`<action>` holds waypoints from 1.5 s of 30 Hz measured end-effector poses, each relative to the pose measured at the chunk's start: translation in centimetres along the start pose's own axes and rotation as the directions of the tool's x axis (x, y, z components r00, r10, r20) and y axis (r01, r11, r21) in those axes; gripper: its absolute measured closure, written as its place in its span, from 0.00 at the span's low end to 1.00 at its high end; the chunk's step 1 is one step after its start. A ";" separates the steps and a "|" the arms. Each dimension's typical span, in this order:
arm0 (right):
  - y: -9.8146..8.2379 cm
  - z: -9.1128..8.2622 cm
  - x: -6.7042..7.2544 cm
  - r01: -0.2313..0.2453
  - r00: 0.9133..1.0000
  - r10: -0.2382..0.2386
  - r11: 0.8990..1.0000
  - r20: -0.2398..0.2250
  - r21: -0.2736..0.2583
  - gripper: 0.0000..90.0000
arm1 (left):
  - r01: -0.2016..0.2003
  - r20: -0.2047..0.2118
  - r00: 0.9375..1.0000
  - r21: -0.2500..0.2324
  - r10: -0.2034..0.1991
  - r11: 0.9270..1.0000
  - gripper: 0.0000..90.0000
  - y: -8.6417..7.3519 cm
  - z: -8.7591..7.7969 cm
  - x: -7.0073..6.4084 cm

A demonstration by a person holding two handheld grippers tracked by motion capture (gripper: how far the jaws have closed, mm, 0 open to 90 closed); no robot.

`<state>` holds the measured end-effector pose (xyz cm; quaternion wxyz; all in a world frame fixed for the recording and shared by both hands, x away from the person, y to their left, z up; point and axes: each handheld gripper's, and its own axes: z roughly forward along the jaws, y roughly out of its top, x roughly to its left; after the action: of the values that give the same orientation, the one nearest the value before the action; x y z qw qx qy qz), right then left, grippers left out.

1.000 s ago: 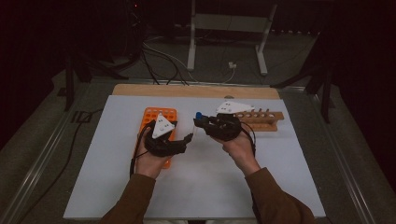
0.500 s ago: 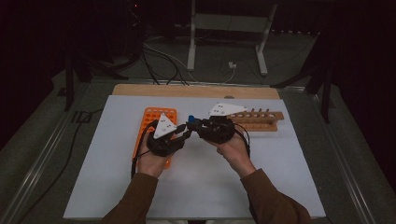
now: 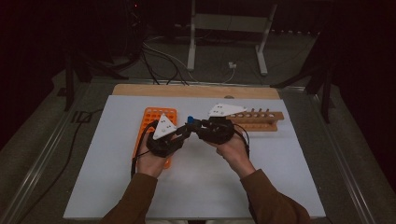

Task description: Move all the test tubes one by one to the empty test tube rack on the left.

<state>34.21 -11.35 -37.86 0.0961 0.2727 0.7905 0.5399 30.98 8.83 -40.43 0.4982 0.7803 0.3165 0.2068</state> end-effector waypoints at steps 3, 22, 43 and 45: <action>0.1 -0.3 -0.2 -0.009 1.000 0.009 1.000 -0.007 -0.017 0.68 | 0.006 -0.012 1.000 0.006 -0.006 1.000 0.87 0.0 -0.1 0.2; -2.4 -3.1 -3.3 -0.032 0.989 0.034 0.999 0.147 -0.016 0.13 | 0.085 -0.100 0.991 -0.034 -0.088 0.996 0.87 -1.4 -3.9 4.1; -5.2 -6.3 -4.9 -0.020 0.963 0.023 1.000 0.269 -0.013 0.00 | 0.140 -0.175 0.973 -0.062 -0.149 0.988 0.87 -3.6 -8.1 7.1; -5.6 -6.6 -5.1 -0.031 0.962 0.035 0.999 0.271 -0.018 0.00 | 0.144 -0.179 0.972 -0.062 -0.153 0.988 0.87 -3.9 -8.3 7.2</action>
<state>33.69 -20.85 -40.99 0.1962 0.3564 0.7616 0.5044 29.65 20.43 -40.43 0.4999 0.7196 0.4135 0.2475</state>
